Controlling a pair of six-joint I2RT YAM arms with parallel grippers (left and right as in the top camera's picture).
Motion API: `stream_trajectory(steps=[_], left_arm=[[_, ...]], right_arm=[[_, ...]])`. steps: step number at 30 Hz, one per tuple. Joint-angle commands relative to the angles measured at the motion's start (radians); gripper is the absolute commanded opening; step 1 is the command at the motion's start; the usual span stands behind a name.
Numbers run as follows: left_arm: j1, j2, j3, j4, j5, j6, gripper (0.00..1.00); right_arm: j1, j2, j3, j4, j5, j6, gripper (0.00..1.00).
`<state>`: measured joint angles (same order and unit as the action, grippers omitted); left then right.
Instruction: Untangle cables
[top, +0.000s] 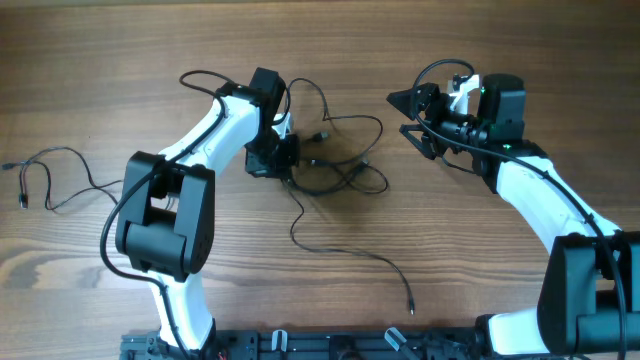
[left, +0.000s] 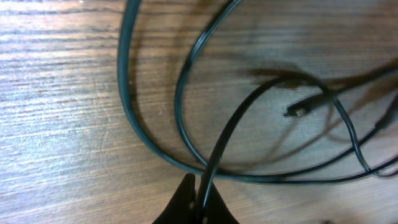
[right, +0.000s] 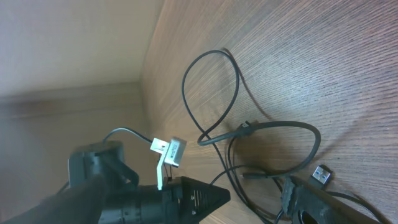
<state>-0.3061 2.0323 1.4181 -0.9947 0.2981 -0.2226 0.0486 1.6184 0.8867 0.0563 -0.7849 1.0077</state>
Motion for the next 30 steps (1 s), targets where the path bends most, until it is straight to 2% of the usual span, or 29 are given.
stream_trajectory(steps=[1, 6, 8, 14, 20, 22, 24, 30], left_arm=[[0.000, -0.086, 0.124, -0.019, 0.015, 0.121, 0.04], [0.000, -0.245, 0.318, -0.002, 0.017, 0.274, 0.04], [0.000, -0.315, 0.383, 0.050, 0.016, 0.309, 0.04], [0.000, -0.534, 0.409, 0.393, 0.019, 0.323, 0.04], [0.000, -0.580, 0.409, 0.607, 0.019, 0.323, 0.04], [0.000, -0.586, 0.409, 0.685, 0.019, 0.312, 0.04], [0.000, -0.590, 0.409, 0.782, 0.019, 0.221, 0.04], [0.000, -0.590, 0.409, 1.013, 0.015, 0.101, 0.04]], right_arm=[[-0.002, 0.011, 0.003, -0.003, -0.018, -0.017, 0.93], [-0.002, 0.011, 0.003, -0.005, -0.018, -0.017, 0.93], [-0.002, 0.011, 0.003, -0.005, -0.018, -0.017, 0.93], [-0.002, 0.011, 0.003, -0.005, -0.018, -0.017, 0.93], [-0.002, 0.011, 0.003, -0.009, -0.018, -0.017, 0.93], [-0.002, 0.011, 0.003, -0.018, -0.018, -0.018, 0.93], [-0.002, 0.011, 0.003, -0.022, -0.018, -0.039, 0.93], [-0.002, 0.011, 0.003, -0.039, -0.018, -0.039, 0.94]])
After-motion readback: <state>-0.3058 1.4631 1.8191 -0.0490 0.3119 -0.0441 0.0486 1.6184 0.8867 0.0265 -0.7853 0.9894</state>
